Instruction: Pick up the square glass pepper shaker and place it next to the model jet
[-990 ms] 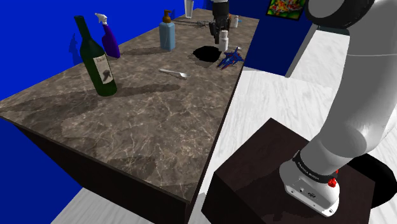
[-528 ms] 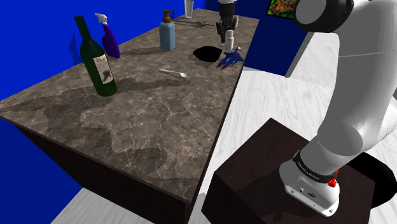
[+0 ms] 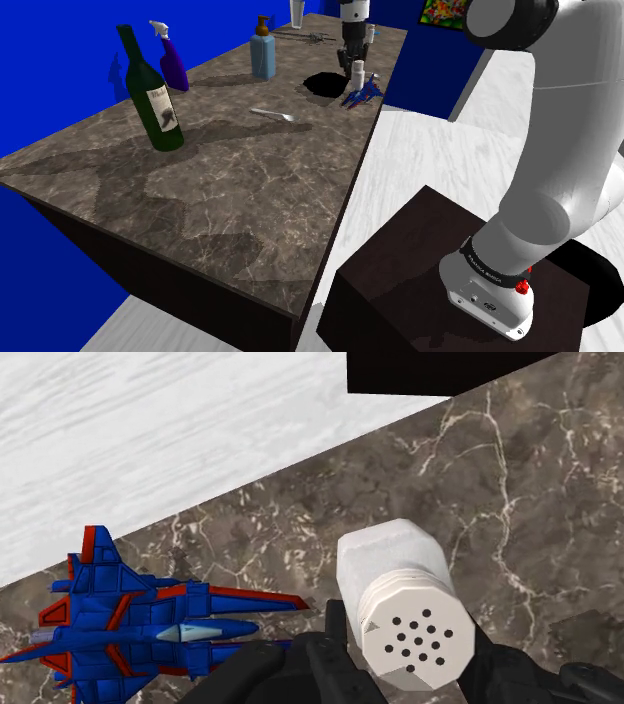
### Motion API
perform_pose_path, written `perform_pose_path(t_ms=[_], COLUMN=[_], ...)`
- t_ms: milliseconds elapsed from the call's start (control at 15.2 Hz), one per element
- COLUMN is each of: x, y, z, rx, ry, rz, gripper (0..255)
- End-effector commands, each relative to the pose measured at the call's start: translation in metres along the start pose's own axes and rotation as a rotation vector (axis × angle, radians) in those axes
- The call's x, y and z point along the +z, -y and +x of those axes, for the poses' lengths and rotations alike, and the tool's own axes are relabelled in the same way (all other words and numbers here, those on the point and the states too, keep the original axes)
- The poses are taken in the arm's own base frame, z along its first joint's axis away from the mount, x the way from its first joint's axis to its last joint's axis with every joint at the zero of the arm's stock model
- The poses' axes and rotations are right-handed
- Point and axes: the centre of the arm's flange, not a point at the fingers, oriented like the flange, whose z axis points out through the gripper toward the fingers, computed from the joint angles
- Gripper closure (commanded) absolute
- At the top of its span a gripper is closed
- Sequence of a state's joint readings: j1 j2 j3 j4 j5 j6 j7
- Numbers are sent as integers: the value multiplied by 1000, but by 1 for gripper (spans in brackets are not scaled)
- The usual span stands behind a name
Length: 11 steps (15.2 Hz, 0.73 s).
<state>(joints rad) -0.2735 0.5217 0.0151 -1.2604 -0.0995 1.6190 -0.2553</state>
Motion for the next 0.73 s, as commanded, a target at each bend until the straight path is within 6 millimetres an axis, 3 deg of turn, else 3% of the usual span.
perform_pose_path(t_ms=[0,660], x=[10,62], y=[0,2], z=[2,11], rx=[0,0], ry=[-1,-1], rz=[0,0], gripper=[255,255])
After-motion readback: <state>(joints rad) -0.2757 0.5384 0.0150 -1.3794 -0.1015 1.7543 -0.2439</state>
